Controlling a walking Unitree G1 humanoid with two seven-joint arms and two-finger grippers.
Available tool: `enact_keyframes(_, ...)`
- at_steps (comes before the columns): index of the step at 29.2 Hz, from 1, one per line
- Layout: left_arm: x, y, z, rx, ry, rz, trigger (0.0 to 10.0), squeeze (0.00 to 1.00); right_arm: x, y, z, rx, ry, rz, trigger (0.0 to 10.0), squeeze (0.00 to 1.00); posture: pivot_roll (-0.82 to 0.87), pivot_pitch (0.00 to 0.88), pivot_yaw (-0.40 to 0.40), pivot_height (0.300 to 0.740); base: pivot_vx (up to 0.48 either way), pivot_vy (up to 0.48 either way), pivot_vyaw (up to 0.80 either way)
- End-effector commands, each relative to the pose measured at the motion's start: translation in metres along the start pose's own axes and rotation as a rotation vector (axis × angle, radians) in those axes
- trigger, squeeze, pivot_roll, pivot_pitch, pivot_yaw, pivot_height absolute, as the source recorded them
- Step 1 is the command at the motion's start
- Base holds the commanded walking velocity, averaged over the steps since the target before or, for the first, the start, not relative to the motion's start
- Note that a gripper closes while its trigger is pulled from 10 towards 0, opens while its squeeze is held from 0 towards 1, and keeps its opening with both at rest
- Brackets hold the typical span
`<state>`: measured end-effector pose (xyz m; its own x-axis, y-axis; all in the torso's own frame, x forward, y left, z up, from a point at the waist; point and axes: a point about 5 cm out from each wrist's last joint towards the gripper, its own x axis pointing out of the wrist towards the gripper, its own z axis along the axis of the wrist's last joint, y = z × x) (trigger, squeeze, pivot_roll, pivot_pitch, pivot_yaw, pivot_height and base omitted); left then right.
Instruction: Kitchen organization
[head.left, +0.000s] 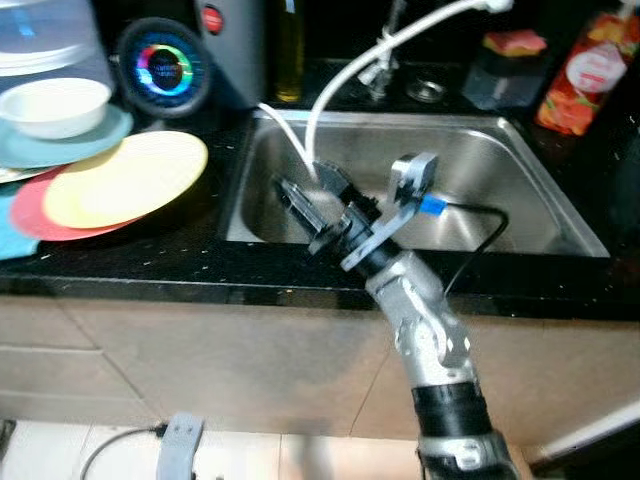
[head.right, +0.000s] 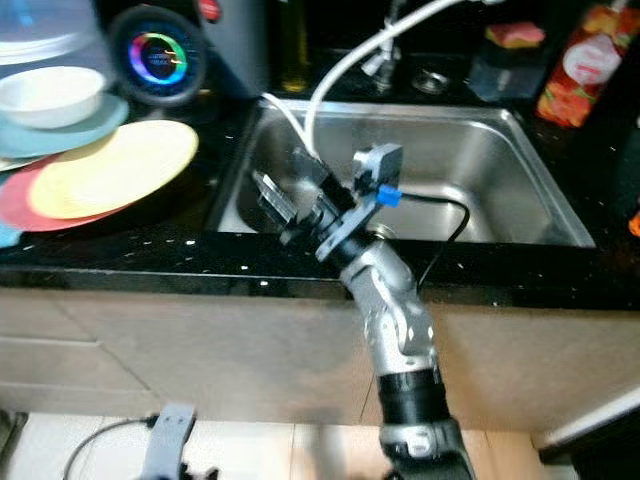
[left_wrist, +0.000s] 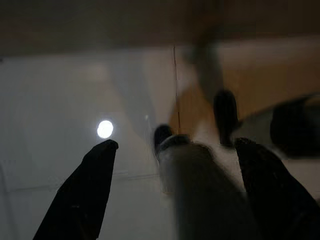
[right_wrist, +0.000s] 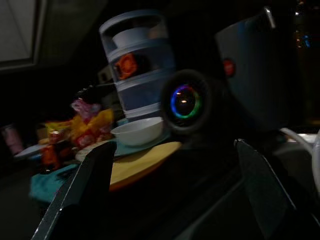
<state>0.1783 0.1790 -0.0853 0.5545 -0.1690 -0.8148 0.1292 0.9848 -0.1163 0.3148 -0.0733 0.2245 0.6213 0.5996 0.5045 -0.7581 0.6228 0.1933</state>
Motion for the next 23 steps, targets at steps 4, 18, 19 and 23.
enact_keyframes(4, -0.004, 0.005, -0.016, -0.015, 0.045, 0.025, 10.0, 0.0, 0.006, 0.01, -0.003, 0.008, 0.004, 0.045, 10.0, 0.0, 0.01, 0.033, 0.014, 0.74, 0.0, 0.0, 0.0)
enact_keyframes(18, -0.004, 0.004, -0.017, -0.016, 0.048, 0.027, 10.0, 0.0, 0.001, 0.011, -0.014, 0.006, 0.059, 0.058, 10.0, 0.0, 0.02, 0.04, 0.012, 0.74, 0.0, 0.0, 0.56)
enact_keyframes(19, -0.004, 0.004, -0.018, -0.016, 0.049, 0.028, 10.0, 0.0, 0.001, 0.01, -0.015, 0.005, 0.066, 0.05, 10.0, 0.0, 0.02, 0.04, 0.012, 0.74, 0.0, 0.0, 0.78)
enact_keyframes(23, -0.005, 0.005, -0.019, -0.015, 0.054, 0.034, 10.0, 0.0, 0.001, 0.004, -0.022, -0.024, 0.104, -0.011, 10.0, 0.0, 0.02, 0.042, 0.014, 0.74, 0.0, 0.0, 0.77)
